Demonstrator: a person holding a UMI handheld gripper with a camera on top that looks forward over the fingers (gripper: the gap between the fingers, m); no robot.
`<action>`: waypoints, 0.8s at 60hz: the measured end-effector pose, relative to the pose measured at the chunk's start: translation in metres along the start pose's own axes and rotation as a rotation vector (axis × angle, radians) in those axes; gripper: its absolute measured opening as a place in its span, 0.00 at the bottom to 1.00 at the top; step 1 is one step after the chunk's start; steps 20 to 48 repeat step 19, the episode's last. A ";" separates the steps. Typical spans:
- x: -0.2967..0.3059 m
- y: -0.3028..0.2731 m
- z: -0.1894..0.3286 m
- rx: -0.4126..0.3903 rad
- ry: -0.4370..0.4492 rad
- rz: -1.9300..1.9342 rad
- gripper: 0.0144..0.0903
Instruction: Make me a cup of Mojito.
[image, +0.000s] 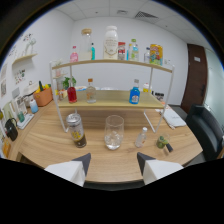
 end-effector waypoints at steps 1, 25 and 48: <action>0.001 0.000 -0.001 0.000 -0.001 -0.002 0.94; 0.012 0.000 0.003 0.009 -0.041 -0.024 0.94; 0.012 0.000 0.003 0.009 -0.041 -0.024 0.94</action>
